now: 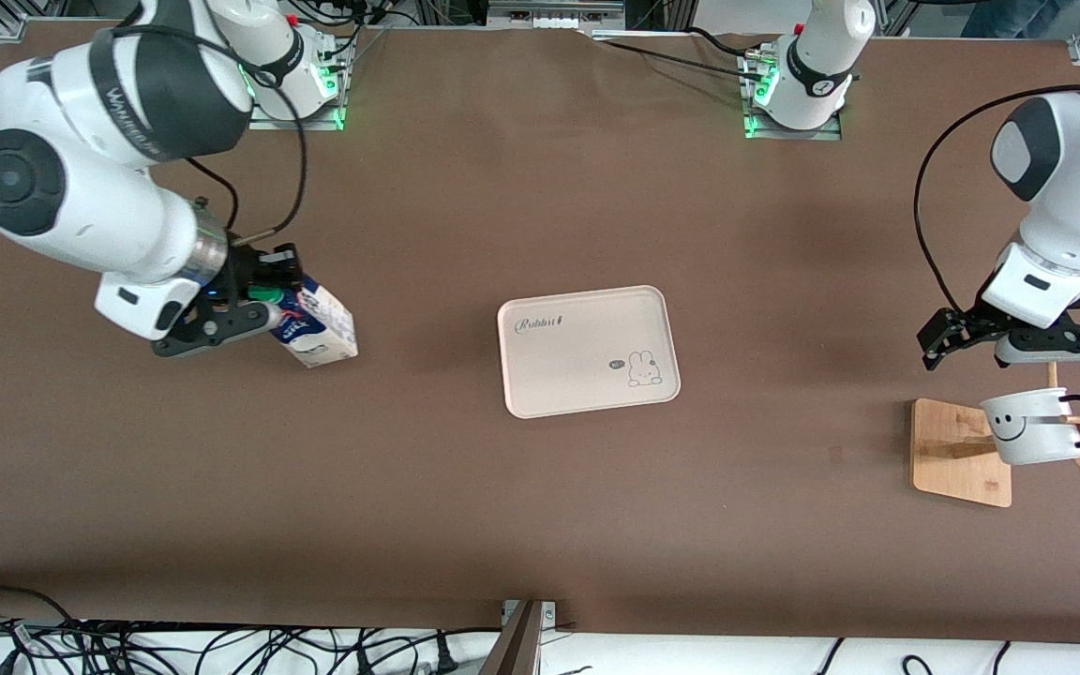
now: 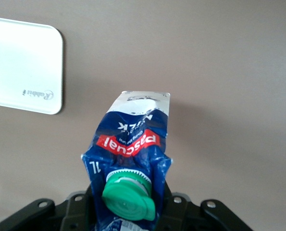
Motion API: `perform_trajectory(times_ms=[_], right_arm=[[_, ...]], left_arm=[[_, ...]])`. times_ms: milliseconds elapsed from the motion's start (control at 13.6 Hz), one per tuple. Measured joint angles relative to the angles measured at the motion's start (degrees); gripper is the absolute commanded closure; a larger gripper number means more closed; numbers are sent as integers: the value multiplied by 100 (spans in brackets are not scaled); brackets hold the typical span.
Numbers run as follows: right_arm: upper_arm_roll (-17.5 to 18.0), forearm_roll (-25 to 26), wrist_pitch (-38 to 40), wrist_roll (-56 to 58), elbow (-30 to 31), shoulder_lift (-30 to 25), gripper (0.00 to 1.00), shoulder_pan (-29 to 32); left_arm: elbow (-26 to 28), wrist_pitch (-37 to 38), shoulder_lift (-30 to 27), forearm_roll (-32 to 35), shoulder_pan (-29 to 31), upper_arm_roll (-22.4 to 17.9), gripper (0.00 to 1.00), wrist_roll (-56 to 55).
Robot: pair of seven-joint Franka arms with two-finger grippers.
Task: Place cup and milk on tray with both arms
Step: 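Lift the milk carton with the right gripper toward the white tray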
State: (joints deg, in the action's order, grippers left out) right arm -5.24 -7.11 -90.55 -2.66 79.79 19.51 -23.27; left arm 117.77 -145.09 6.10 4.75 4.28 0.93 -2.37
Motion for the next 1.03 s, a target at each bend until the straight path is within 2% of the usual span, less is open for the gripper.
perform_trajectory(times_ms=[147,588,808,1028], right_arm=[[1,-2,-12,-609,-109,168,52,-356],[-15,-2,-387,-1904,-306,604,52,-1073],[-63,-326,-465,-2265,-847,1065,52,-1272],[-174,-585,-559,-2311,-1351,1567,52,-1384]], left_arm=[[73,-466,193,57,89,-9,0,62],[78,-1086,381,433,154,-8,0,62],[80,-1549,560,690,217,-11,0,60],[80,-1680,638,944,323,-11,0,62]])
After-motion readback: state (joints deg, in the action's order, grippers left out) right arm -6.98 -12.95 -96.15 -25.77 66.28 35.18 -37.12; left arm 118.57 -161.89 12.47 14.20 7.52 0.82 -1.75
